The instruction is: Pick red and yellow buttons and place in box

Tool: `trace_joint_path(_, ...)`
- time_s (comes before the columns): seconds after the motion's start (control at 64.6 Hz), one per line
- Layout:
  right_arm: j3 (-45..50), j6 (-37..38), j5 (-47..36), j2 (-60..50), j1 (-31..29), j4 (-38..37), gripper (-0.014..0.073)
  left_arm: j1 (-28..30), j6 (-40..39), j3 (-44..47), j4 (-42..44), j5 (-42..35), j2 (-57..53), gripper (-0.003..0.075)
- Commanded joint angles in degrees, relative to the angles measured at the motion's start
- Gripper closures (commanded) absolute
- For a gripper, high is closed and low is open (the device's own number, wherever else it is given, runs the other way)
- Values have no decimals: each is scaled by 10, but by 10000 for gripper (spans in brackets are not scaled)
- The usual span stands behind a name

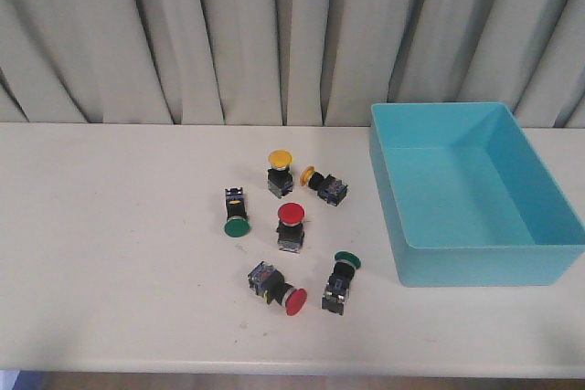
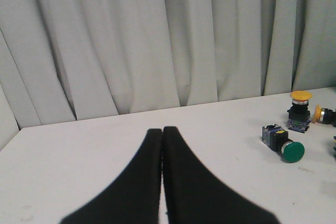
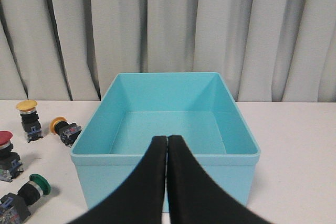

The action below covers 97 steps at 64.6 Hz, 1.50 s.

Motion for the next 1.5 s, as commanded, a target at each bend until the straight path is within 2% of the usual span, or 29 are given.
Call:
trace_joint_path(0.0, 4, -5, -45, -5, -3, -2, 596, -1, 0, 28, -6, -42, -8, 728)
trace_joint_path(0.279, -9, 3, -72, -5, -3, -1, 596, -1, 0, 11, -7, -87, -8, 728)
trace_joint_path(0.418, -81, 3, -47, 2, -3, -1, 596, -1, -42, -50, -7, -82, 1, 728)
trace_joint_path(0.511, -140, 1, -13, 33, -3, -1, 596, -1, -44, -104, -7, -75, 32, 728)
trace_joint_path(0.604, -202, 1, 31, 91, -3, -4, 596, -1, -42, -170, -5, -34, 88, 728)
trace_joint_path(0.728, -275, 1, 87, 173, -3, -4, 596, -1, -24, -266, -5, 65, 182, 728)
trace_joint_path(0.868, -331, 1, 142, 256, -3, -4, 596, -1, -13, -336, -5, 147, 276, 728)
trace_joint_path(1.131, -335, 1, 201, 348, -3, -1, 596, -1, -14, -342, -6, 175, 376, 728)
trace_joint_path(1.394, -335, -4, 214, 380, -3, -4, 592, -1, -14, -342, -6, 175, 394, 726)
trace_joint_path(1.487, -335, -12, 218, 382, -3, -4, 563, -1, -14, -342, -6, 174, 393, 712)
